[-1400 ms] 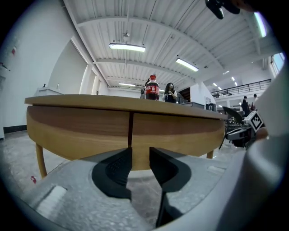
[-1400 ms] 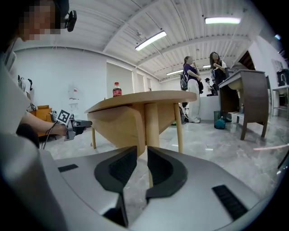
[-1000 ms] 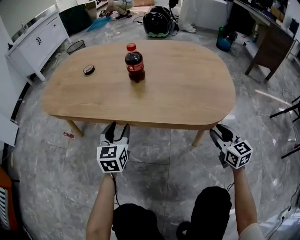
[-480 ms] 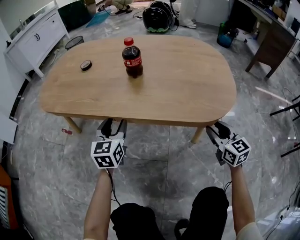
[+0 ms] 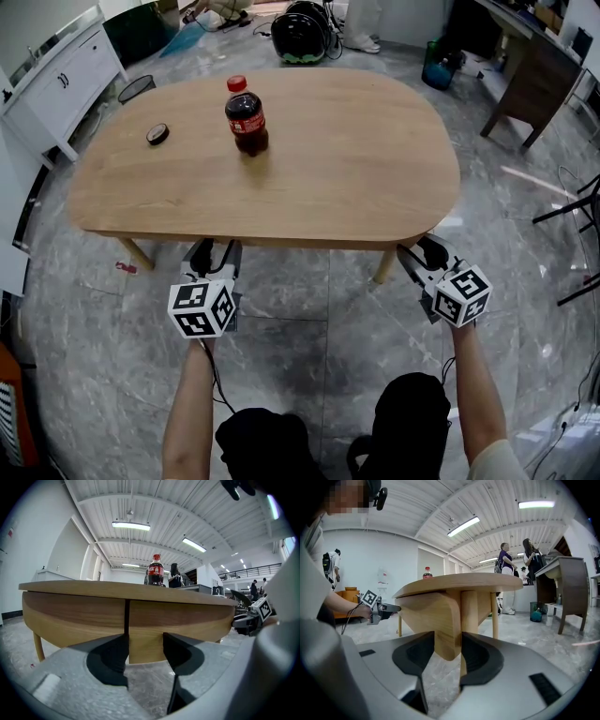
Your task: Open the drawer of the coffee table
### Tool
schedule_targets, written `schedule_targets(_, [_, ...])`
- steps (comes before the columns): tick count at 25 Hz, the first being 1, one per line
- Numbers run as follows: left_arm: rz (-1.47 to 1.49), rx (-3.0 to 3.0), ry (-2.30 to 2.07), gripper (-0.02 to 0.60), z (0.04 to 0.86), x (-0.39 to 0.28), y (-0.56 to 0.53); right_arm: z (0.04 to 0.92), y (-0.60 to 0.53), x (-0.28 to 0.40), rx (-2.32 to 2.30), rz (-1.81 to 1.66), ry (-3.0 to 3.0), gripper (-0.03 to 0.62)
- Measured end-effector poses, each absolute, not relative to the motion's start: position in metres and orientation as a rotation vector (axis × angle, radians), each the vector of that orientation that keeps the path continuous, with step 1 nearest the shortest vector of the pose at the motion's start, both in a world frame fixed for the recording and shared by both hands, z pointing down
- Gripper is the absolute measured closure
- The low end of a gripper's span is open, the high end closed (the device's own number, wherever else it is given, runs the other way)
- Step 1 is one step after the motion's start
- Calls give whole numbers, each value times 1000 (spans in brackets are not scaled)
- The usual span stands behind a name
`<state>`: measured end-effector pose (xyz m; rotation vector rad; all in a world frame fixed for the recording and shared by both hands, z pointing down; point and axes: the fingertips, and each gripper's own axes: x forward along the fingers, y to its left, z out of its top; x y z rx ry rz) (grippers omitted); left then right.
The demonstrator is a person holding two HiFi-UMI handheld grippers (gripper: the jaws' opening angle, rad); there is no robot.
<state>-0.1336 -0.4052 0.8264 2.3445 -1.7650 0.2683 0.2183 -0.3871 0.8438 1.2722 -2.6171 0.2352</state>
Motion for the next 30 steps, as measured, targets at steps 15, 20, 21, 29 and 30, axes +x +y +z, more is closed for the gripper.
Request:
schedule_targets(15, [310, 2341, -1756, 365, 825, -135, -394, 843, -372, 215, 1299, 226, -2589, 419])
schedule_targets(20, [307, 2368, -1745, 365, 826, -136, -380, 843, -361, 217, 1312, 225, -2603, 425])
schedule_targets(21, [306, 2377, -1751, 365, 825, -136, -380, 844, -360, 217, 1316, 225, -2609, 425])
schedule_targets(29, [304, 2440, -1702, 356, 825, -136, -384, 846, -363, 215, 1287, 227, -2612, 402])
schedule_targets(30, [308, 2451, -1685, 353, 825, -135, -384, 845, -363, 214, 1277, 222, -2611, 399])
